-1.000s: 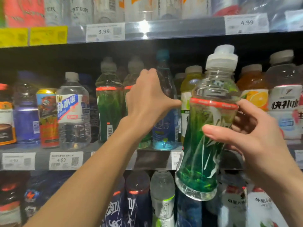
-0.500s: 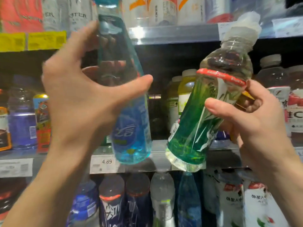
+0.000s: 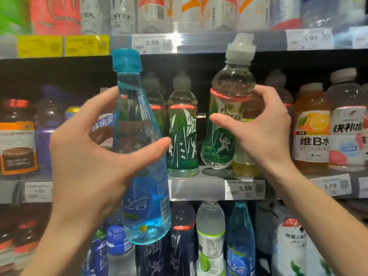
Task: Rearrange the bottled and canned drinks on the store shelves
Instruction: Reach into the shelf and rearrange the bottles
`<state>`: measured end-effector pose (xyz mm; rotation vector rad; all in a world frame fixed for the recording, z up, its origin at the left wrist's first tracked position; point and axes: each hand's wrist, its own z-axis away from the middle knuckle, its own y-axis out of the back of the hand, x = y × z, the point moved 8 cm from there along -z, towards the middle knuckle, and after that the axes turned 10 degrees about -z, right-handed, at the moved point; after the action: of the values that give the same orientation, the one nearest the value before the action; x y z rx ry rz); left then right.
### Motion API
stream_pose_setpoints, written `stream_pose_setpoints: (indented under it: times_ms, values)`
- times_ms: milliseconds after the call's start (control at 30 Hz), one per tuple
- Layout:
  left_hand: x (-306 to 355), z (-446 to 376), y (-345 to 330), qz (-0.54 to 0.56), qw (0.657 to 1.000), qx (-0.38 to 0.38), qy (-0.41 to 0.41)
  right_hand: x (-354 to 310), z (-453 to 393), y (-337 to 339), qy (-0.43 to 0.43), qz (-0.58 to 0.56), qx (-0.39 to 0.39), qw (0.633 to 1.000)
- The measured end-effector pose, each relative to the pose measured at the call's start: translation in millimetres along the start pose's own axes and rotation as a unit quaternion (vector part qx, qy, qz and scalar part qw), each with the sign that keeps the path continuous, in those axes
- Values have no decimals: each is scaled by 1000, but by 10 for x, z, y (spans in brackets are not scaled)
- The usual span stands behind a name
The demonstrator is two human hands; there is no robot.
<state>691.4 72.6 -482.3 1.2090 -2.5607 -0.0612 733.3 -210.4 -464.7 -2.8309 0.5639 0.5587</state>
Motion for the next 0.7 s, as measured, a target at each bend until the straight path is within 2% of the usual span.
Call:
stream_pose_setpoints:
  times_ms: [300, 467, 700]
  values:
    - [198, 191, 112, 26, 999, 16, 20, 218, 28, -330, -28, 79, -36, 996]
    - [373, 248, 132, 102, 994, 22, 27, 283, -32, -449, -47, 148, -50, 987]
    - [388, 234, 69, 99, 995, 25, 19, 354, 34, -563, -44, 204, -76, 975]
